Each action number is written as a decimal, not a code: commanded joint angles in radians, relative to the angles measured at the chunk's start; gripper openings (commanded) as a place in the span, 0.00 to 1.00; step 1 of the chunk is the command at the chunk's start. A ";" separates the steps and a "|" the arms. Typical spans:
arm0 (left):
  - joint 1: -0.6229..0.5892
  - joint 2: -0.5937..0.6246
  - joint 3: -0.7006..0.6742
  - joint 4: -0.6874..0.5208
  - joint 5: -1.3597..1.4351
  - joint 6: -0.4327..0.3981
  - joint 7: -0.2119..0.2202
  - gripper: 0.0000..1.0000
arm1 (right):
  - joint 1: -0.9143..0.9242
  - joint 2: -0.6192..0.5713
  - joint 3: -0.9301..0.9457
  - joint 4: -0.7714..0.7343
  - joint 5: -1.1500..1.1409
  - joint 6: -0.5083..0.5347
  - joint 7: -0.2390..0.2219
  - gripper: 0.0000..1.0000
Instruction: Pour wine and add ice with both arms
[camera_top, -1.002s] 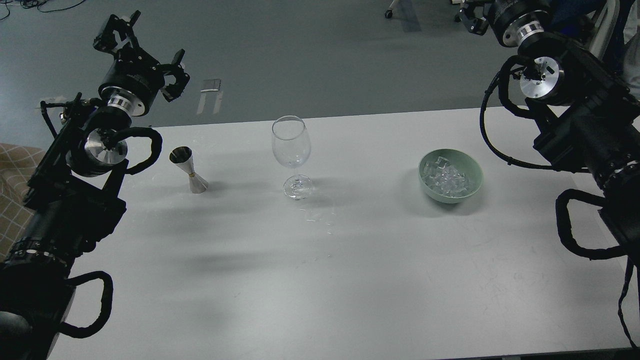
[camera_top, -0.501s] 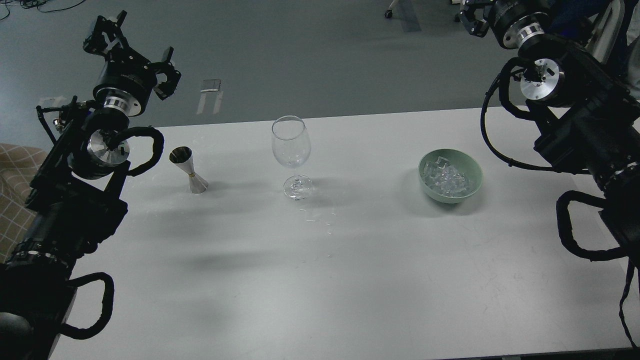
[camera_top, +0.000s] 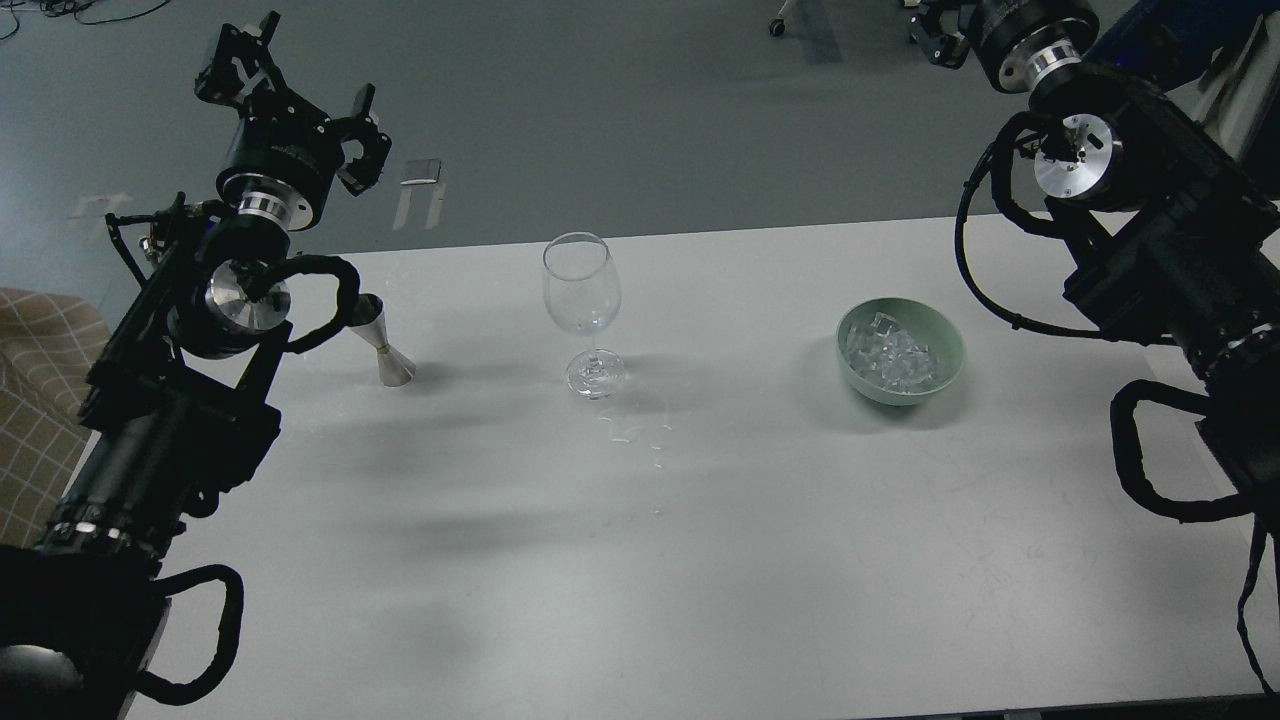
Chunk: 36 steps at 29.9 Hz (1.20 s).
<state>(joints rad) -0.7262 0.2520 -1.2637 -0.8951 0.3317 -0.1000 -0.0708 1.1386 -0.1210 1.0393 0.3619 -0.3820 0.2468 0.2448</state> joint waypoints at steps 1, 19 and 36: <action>0.115 0.052 -0.051 -0.217 -0.089 0.086 0.120 0.98 | -0.009 -0.002 -0.001 -0.001 0.000 -0.001 -0.001 1.00; 0.717 -0.069 -0.295 -0.755 -0.221 0.382 0.167 0.86 | -0.063 -0.015 -0.001 0.003 0.000 -0.001 0.001 1.00; 0.714 -0.252 -0.298 -0.559 -0.227 0.300 0.109 0.55 | -0.076 -0.080 0.001 0.002 0.000 -0.009 0.001 1.00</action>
<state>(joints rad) -0.0030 0.0015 -1.5612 -1.5141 0.1049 0.2386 0.0467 1.0633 -0.1981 1.0404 0.3639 -0.3820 0.2379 0.2456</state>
